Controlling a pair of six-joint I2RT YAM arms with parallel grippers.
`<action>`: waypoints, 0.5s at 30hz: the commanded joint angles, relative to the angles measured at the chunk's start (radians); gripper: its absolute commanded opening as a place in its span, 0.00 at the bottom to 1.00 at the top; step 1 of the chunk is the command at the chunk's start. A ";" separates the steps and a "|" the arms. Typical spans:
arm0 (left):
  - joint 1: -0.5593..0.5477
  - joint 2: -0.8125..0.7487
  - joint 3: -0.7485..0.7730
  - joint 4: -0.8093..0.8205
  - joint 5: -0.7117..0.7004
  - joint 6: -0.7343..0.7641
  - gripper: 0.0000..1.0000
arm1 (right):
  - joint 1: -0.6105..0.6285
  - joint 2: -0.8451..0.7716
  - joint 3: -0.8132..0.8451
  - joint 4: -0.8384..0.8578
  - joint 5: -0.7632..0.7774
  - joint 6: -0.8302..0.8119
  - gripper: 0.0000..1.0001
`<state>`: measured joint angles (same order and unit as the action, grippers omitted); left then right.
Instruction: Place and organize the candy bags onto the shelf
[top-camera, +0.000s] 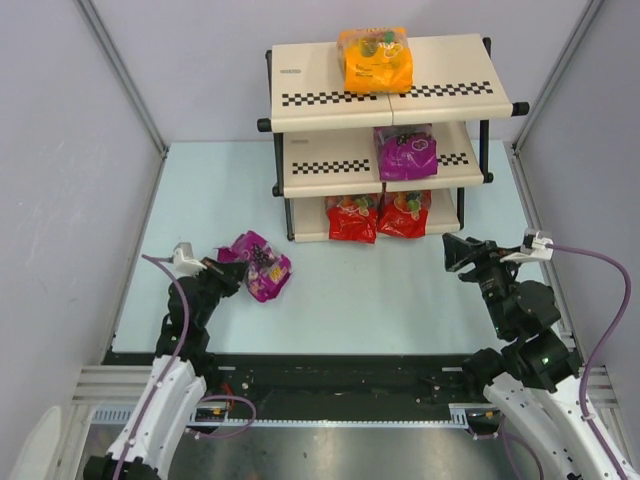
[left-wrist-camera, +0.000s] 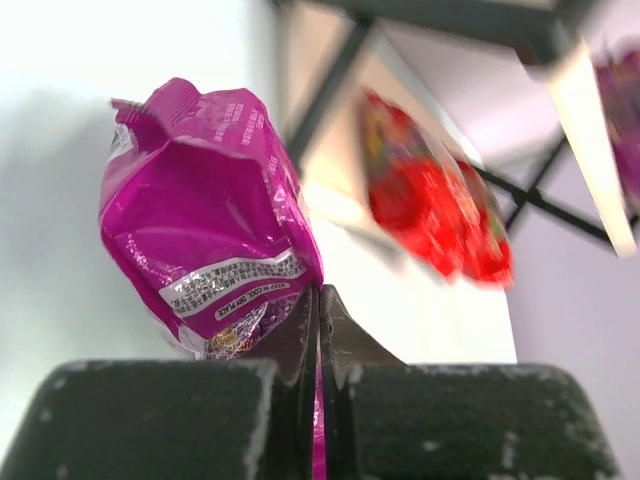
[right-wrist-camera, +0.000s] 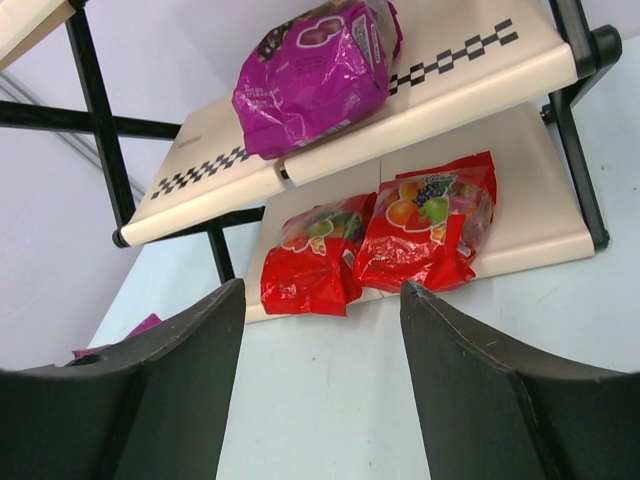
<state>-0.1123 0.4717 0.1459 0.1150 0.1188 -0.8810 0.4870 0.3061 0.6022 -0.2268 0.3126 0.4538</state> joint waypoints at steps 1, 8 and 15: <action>-0.047 -0.067 -0.020 -0.058 0.189 0.022 0.00 | 0.001 -0.030 0.018 -0.037 -0.052 0.020 0.67; -0.312 0.036 -0.040 0.047 0.161 0.013 0.00 | 0.001 -0.050 0.038 -0.143 -0.089 0.022 0.67; -0.691 0.159 -0.028 0.146 -0.096 -0.052 0.00 | 0.002 -0.047 0.036 -0.253 -0.154 0.055 0.66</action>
<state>-0.6388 0.5835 0.0940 0.1219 0.1570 -0.8791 0.4870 0.2668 0.6064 -0.4007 0.2180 0.4808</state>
